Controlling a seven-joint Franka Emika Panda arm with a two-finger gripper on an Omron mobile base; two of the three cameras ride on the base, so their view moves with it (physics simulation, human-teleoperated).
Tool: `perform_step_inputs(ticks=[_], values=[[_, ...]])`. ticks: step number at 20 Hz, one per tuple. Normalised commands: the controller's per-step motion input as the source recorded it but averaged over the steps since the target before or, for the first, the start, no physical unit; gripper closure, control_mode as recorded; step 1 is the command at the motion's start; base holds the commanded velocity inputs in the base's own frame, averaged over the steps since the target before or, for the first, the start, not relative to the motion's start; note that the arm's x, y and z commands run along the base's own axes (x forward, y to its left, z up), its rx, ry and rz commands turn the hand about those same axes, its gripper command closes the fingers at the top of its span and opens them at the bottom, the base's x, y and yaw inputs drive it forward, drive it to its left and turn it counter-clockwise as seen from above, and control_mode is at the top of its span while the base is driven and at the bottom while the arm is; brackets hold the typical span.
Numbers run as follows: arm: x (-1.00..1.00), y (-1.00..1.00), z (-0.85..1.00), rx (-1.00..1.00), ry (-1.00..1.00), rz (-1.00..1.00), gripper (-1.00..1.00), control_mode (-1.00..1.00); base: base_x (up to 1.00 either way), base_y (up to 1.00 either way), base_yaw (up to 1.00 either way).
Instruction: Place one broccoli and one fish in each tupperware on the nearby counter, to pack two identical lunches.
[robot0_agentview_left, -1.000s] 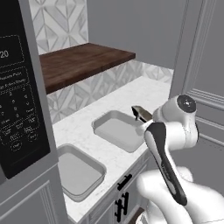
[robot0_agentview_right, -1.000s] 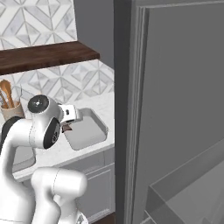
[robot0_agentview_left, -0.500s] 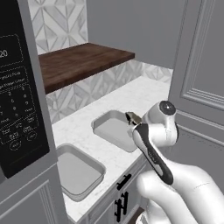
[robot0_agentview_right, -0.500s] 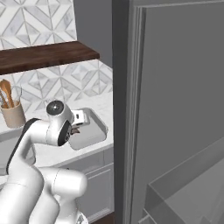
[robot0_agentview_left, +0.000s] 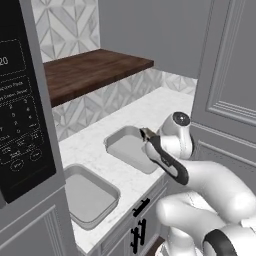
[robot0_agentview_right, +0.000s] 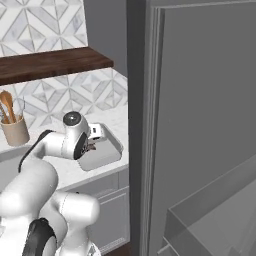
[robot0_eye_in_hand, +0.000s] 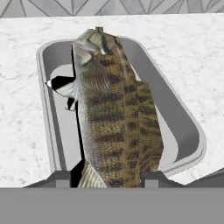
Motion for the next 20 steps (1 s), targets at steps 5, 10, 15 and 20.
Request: perform_step_inputs(ticks=[5,10,15,20], values=[[0.52,0.04,-0.44,-0.01,0.0,0.0,1.0,-1.0,0.0,0.0,0.0],[0.53,0.04,-0.33,0.0,0.0,0.0,1.0,-1.0,0.0,0.0,0.0],[0.63,0.01,-0.22,0.0,0.0,0.0,1.0,-1.0,0.0,0.0,0.0],[0.66,0.15,-0.4,0.0,0.05,0.0,1.0,-1.0,0.0,0.0,0.0]])
